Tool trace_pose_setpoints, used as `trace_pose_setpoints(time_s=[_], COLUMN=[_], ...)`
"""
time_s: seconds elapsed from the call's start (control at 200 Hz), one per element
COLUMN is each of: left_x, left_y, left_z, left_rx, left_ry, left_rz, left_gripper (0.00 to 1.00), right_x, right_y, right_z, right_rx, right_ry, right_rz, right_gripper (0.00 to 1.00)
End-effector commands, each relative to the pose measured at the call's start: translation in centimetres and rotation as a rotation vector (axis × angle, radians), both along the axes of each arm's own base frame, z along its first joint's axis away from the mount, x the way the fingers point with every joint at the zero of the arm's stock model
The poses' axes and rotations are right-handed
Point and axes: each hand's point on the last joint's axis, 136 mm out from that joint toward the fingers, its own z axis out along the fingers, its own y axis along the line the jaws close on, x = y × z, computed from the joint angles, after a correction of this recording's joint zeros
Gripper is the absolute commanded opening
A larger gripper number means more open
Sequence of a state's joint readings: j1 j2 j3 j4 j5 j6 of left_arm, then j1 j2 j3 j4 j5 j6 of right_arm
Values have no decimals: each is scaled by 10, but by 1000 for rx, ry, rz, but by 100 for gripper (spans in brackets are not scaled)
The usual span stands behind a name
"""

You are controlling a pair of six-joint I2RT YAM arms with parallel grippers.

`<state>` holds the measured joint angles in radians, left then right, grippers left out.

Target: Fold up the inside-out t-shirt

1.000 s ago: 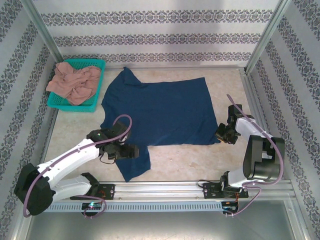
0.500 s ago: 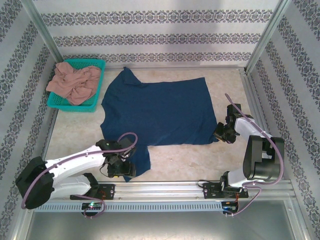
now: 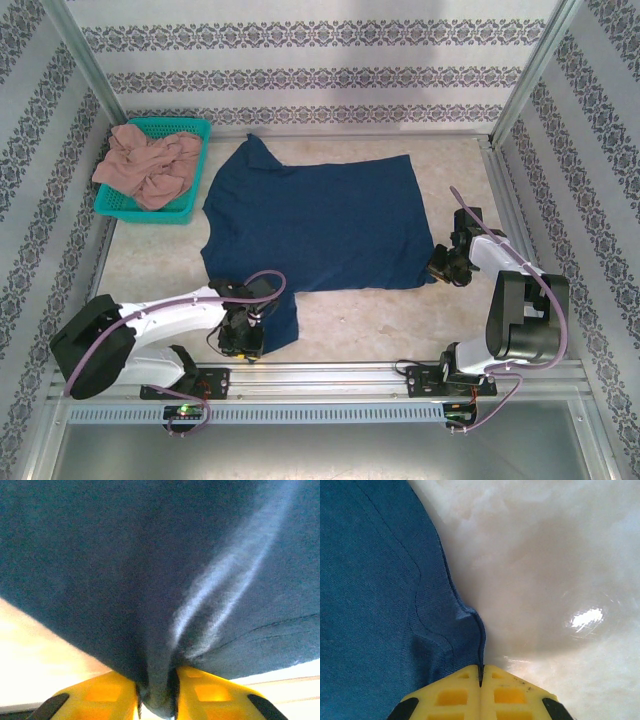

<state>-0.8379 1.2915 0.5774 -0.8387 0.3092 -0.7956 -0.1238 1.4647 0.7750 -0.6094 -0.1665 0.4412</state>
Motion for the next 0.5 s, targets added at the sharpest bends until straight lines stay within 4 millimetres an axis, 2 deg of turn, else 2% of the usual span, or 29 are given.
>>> trace_pose_setpoints(time_s=[0.0, 0.09, 0.23, 0.335, 0.425, 0.495], left_x=[7, 9, 8, 10, 24, 44], left_y=[-15, -14, -11, -10, -14, -16], left_z=[-3, 11, 40, 63, 83, 100], left_rx=[-63, -81, -128, -192, -273, -329], left_ry=[-46, -74, -120, -158, -204, -241], left_rz=[-31, -15, 34, 76, 110, 115], left_gripper=[11, 0, 0, 0, 0, 0], right_x=[-6, -11, -31, -34, -28, -18], right_y=[5, 4, -1, 7, 3, -3], right_z=[0, 3, 10, 20, 32, 42], right_rx=[2, -9, -36, 16, -1, -31], right_ry=[4, 6, 20, -17, -58, -86], right_rz=[27, 22, -15, -68, -84, -75], right_gripper=[0, 0, 0, 0, 0, 0])
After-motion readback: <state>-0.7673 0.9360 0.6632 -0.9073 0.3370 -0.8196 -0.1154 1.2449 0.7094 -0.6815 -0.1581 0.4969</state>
